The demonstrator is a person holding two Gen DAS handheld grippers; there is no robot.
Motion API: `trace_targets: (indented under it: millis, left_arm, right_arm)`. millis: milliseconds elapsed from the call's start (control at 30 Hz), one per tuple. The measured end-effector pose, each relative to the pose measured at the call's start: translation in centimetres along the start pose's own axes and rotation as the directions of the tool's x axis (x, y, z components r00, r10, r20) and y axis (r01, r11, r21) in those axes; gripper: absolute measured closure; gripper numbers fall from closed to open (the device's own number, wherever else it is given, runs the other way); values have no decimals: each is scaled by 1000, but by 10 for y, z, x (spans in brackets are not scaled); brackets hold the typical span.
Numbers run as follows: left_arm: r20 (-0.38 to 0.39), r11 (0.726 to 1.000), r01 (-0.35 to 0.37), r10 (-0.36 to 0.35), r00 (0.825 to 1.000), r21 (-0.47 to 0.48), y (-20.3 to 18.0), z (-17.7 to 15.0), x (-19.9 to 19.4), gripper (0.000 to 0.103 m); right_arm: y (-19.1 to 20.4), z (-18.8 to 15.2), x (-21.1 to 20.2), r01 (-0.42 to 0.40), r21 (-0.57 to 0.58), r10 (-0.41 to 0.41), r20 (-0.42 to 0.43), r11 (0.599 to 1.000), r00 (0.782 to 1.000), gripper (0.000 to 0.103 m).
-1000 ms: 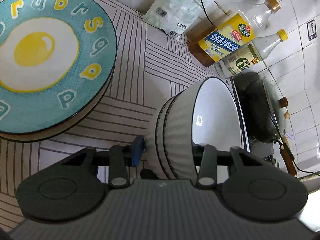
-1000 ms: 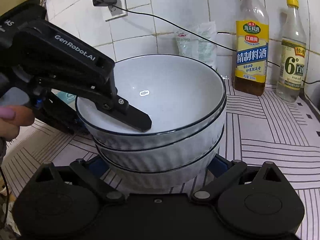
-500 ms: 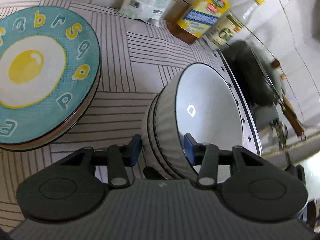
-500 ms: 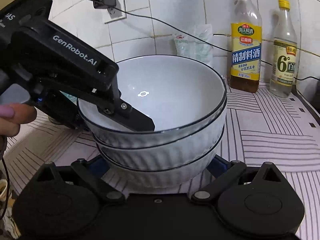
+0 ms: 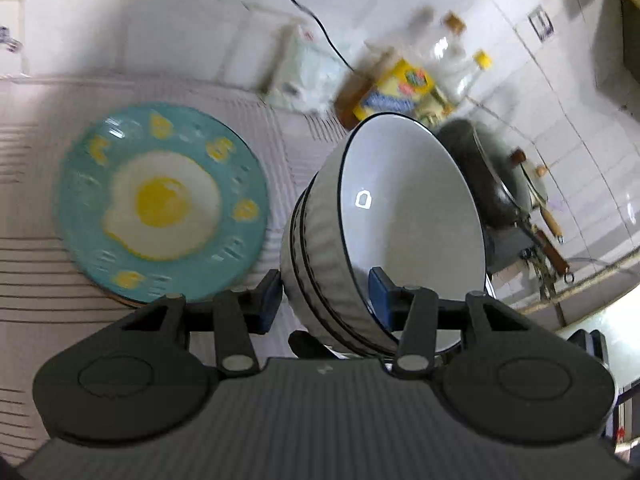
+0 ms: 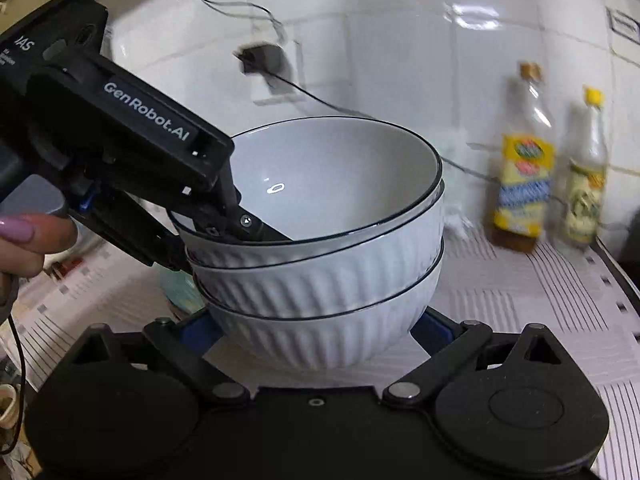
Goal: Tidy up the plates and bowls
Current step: 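Lift the bowl stack with both grippers and carry it over the plate stack, then lower the bowl stack onto the egg-print plate and open both grippers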
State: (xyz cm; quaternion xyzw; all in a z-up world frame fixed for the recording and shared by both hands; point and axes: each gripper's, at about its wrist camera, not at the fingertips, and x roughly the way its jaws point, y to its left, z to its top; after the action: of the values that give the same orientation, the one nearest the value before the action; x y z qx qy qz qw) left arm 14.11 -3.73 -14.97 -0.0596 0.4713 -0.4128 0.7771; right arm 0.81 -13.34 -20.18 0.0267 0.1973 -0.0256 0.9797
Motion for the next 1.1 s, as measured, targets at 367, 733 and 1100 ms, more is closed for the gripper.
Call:
trace_targets:
  millis: [367, 733, 1100]
  left_arm:
    - [110, 994, -105, 109, 988, -42, 62, 22, -32, 57]
    - [69, 991, -130, 132, 989, -30, 99, 41, 12, 54]
    - [36, 991, -128, 129, 991, -33, 105, 43, 35, 53]
  right_arm:
    - [54, 28, 60, -134, -63, 139, 89, 989, 986, 3]
    - [68, 16, 114, -105, -80, 109, 45, 991, 993, 3]
    - [57, 7, 138, -70, -79, 69, -15, 994, 997, 3]
